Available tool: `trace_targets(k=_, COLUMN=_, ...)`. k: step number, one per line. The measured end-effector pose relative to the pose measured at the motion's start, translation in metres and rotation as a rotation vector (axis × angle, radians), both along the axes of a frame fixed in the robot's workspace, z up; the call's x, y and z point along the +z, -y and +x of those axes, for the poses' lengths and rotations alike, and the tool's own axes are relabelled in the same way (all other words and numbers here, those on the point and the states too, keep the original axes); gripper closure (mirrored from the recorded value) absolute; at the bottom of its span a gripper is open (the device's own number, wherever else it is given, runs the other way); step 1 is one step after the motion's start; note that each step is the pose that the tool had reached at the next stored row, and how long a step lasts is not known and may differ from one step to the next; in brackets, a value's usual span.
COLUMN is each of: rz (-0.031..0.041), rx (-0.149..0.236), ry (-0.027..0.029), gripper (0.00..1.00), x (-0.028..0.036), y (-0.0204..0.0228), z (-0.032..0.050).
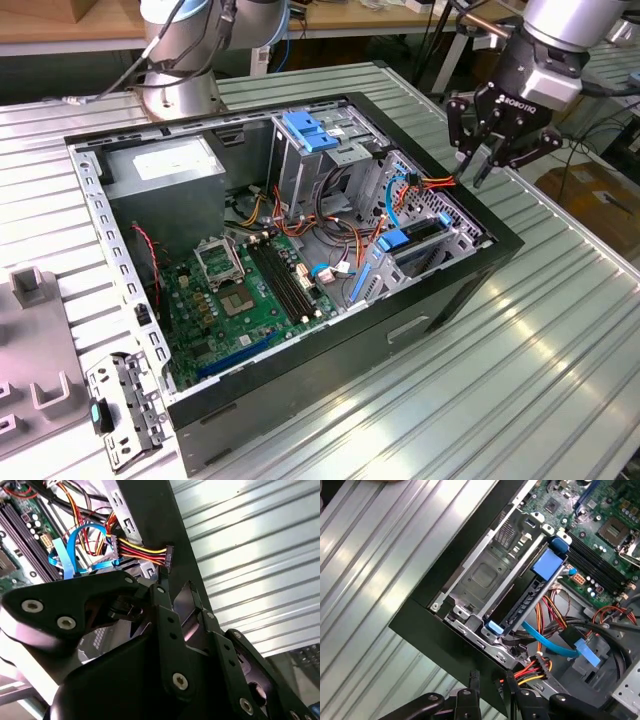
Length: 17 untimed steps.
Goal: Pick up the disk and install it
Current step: 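Insert the first disk wire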
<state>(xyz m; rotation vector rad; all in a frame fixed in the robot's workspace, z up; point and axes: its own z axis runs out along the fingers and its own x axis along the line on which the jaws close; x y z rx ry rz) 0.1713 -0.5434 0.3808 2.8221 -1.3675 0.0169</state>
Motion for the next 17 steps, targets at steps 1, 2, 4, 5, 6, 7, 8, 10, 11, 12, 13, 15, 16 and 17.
trace_targets(k=1, rz=0.0005, rx=0.006, ry=0.0, gripper=0.67, x=-0.0004, y=-0.0018, z=-0.0001)
trace_targets(k=2, rz=0.0008, rx=0.006, ry=0.0, gripper=0.67, x=-0.0006, y=-0.0034, z=-0.0001)
trace_targets(k=4, rz=0.0008, rx=0.008, ry=0.0, gripper=0.67, x=-0.0012, y=-0.0071, z=0.0001)
trace_targets(k=5, rz=0.0007, rx=0.016, ry=0.0, gripper=0.67, x=-0.0015, y=-0.0077, z=0.0001)
trace_targets(k=6, rz=0.001, rx=0.032, ry=-0.0001, gripper=0.67, x=-0.0023, y=-0.0079, z=0.0001)
trace_targets(k=7, rz=0.001, rx=0.05, ry=-0.0001, gripper=0.67, x=-0.0028, y=-0.008, z=0.0001)
trace_targets(k=8, rz=0.0009, rx=0.076, ry=-0.0001, gripper=0.67, x=-0.0037, y=-0.008, z=0.0001)
trace_targets(k=10, rz=0.0009, rx=0.115, ry=-0.0001, gripper=0.67, x=-0.0055, y=-0.008, z=0.0002)
trace_targets(k=11, rz=0.0009, rx=0.13, ry=-0.0001, gripper=0.67, x=-0.0061, y=-0.008, z=0.0002)
trace_targets(k=12, rz=0.0008, rx=0.156, ry=-0.0001, gripper=0.67, x=-0.0073, y=-0.008, z=0.0002)
trace_targets(k=13, rz=0.0009, rx=0.174, ry=-0.0001, gripper=0.67, x=-0.0081, y=-0.008, z=0.0002)
trace_targets(k=15, rz=0.0008, rx=0.205, ry=-0.0001, gripper=0.67, x=-0.0094, y=-0.008, z=0.0008)
trace_targets(k=16, rz=0.0008, rx=0.221, ry=-0.0001, gripper=0.67, x=-0.0103, y=-0.0081, z=0.0014)
trace_targets(k=17, rz=0.0008, rx=0.231, ry=-0.0002, gripper=0.67, x=-0.0111, y=-0.0082, z=0.0018)
